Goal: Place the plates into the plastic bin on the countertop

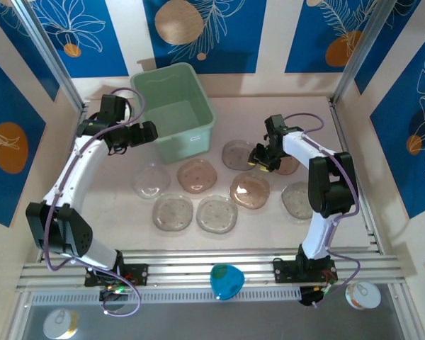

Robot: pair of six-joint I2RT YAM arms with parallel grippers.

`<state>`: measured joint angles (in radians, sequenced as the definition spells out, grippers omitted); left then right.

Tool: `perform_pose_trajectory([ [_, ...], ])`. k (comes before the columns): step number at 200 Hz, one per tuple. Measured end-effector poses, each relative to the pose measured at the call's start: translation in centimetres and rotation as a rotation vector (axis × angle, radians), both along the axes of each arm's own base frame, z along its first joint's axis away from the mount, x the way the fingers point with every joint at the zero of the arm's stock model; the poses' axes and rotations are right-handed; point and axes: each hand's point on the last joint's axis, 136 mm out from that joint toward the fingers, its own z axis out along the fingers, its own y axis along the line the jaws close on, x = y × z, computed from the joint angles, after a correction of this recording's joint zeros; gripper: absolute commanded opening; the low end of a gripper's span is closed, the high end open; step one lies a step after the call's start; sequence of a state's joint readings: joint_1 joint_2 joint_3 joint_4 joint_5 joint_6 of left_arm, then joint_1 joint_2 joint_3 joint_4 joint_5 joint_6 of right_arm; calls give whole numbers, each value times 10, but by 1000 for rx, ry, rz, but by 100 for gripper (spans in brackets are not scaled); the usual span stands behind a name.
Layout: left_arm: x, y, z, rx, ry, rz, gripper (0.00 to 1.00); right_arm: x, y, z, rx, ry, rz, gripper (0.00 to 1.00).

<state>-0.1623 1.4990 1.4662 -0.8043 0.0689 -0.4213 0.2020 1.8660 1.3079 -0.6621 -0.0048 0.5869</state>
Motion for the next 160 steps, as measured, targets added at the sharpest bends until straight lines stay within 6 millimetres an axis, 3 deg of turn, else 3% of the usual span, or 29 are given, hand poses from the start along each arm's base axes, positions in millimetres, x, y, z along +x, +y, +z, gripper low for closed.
perform_pose_trajectory([
  [79, -3, 1, 1, 1, -2, 1, 95, 9, -5, -22, -44, 8, -37, 46],
  [160, -13, 2, 4, 2, 0, -1, 95, 15, -3, -34, -69, 16, -59, 36],
])
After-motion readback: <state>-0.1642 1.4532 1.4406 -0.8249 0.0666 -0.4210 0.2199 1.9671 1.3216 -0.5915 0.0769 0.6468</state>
